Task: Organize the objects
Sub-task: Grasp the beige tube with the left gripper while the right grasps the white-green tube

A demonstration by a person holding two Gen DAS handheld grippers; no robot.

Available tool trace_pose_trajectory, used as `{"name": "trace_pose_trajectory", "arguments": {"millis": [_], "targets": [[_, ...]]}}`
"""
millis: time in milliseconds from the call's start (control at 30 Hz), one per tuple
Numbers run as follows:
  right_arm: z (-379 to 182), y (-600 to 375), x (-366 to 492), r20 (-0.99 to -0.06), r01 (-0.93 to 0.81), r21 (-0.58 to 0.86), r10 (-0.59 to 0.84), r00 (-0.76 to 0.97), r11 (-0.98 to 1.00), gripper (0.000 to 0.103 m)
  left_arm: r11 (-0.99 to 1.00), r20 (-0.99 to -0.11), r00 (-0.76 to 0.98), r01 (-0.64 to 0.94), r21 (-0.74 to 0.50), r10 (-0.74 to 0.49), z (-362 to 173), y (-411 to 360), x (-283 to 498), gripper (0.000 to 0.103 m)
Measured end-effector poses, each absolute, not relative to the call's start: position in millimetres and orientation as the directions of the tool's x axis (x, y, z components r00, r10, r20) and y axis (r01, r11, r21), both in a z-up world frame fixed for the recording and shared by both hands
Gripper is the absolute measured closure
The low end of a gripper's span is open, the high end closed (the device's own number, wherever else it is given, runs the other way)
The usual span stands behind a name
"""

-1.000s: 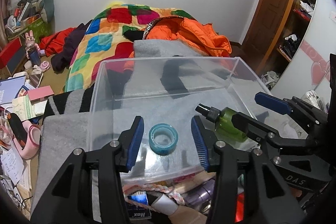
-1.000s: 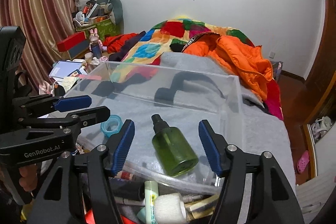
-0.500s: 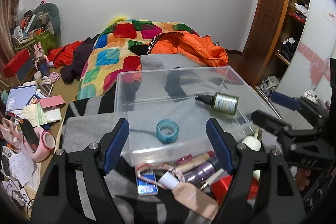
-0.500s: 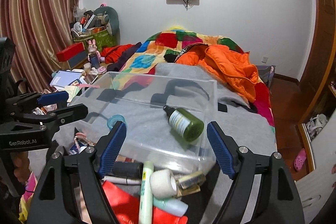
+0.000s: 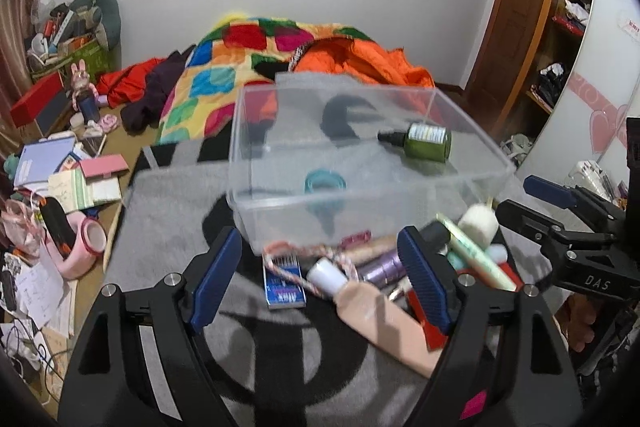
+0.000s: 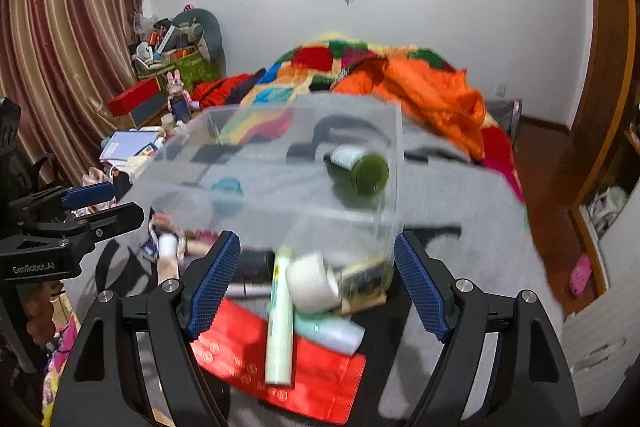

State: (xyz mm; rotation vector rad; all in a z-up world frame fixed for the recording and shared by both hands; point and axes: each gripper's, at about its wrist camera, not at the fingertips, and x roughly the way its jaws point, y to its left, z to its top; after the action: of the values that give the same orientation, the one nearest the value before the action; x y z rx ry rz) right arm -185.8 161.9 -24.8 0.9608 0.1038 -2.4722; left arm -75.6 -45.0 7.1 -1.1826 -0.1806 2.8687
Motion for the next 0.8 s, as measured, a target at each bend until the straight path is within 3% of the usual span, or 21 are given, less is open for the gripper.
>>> {"name": "trace_pose_trajectory", "arguments": {"millis": [133,467,600,733,800], "targets": [[-43,170,-182,-0.679,0.448,0.135,-0.412,-0.608,-0.884,0.027,-0.988,-0.730,-0.676,0.011,-0.155,0.106,-11,-38,-73,0.023],[-64,169,-167,-0.714,0.484,0.168,-0.444,-0.541,-0.859,0.066,-0.986,-0.774,-0.624,0.034,-0.161,0.105,-43,-18,-77,0.023],[-70,164,-161,-0.718,0.501,0.146,-0.440,-0.539,-0.853,0.071,-0.992,-0.772,-0.632,0.044,-0.117,0.063,-47,-10,-75,0.023],[-72,161,-159,-0.722,0.521,0.159,-0.459,-0.518,-0.838,0.086,-0.994,-0.772,-0.634,0.045,-0.101,0.050,-54,-7,-69,0.023],[-72,162,-157,-0.720,0.526,0.157,-0.461,-0.518,-0.836,0.088,-0.994,-0.769,-0.637,0.048,-0.098,0.045,-56,-8,-65,0.028]]}}
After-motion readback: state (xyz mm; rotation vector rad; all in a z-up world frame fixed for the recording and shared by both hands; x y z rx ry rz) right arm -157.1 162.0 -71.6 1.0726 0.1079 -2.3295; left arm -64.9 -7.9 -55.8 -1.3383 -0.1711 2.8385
